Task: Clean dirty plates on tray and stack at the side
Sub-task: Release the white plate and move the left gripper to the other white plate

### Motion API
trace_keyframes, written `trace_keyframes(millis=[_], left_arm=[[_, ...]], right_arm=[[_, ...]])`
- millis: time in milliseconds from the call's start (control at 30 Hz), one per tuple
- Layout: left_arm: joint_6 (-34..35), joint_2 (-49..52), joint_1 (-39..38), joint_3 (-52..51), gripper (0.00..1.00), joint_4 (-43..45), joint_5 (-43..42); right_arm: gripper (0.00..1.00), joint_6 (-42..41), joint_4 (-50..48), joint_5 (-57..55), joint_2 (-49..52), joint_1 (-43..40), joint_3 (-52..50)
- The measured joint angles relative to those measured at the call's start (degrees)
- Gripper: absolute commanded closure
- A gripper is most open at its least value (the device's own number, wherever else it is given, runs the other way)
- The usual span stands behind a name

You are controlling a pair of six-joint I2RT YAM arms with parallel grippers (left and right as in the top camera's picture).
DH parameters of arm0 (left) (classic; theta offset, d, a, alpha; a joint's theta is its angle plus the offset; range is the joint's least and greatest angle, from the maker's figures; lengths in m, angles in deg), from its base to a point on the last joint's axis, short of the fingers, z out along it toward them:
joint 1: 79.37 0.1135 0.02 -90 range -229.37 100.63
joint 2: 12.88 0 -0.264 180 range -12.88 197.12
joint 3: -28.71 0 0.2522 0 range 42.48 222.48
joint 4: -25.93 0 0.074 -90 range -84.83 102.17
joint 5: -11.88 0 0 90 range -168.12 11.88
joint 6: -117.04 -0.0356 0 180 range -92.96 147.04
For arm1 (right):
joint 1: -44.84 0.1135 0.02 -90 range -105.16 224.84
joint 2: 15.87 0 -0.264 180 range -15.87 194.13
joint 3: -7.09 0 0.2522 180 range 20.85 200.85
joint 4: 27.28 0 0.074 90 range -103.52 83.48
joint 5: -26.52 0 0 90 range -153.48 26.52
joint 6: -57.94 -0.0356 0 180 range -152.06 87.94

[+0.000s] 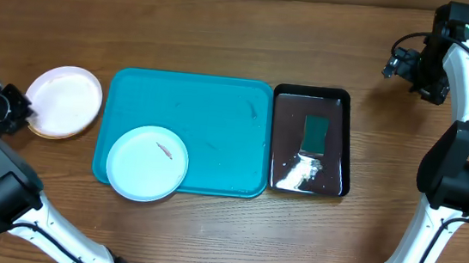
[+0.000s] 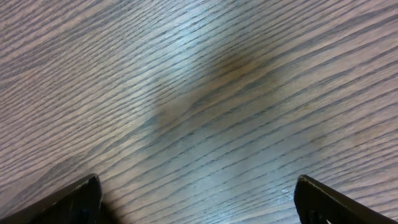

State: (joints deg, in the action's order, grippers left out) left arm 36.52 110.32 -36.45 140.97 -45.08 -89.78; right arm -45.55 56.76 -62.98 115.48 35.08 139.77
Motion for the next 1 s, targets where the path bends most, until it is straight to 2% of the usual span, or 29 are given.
trace_keyframes(millis=[267,367,433,567,700,867,1000], left_arm=[[2.6,-1.1,-2.5,0.0,0.42,-6.9,0.3],[4.4,-5.8,-3.9,0.0,0.38,-11.6,0.3],[6.4,-11.0,-5.8,0.0,0.40,-15.0,0.4],[9.1,-21.6,-12.9,0.3,0.41,-22.9,1.8],[11.7,-25.3,-21.6,0.5,0.42,-30.0,6.8],[14.7,-24.5,-28.8,-4.3,0.43,-31.1,13.8],[15.9,-24.4,-31.3,-11.4,0.44,-29.0,16.2]], right_arm=[[0.00,0.0,0.0,0.0,0.0,0.0,0.0],[0.00,0.0,0.0,0.0,0.0,0.0,0.0],[0.00,0.0,0.0,0.0,0.0,0.0,0.0],[0.00,0.0,-0.1,0.0,0.0,0.0,0.0],[0.00,0.0,0.0,0.0,0.0,0.0,0.0],[0.00,0.0,-0.1,0.0,0.0,0.0,0.0],[0.00,0.0,0.0,0.0,0.0,0.0,0.0]])
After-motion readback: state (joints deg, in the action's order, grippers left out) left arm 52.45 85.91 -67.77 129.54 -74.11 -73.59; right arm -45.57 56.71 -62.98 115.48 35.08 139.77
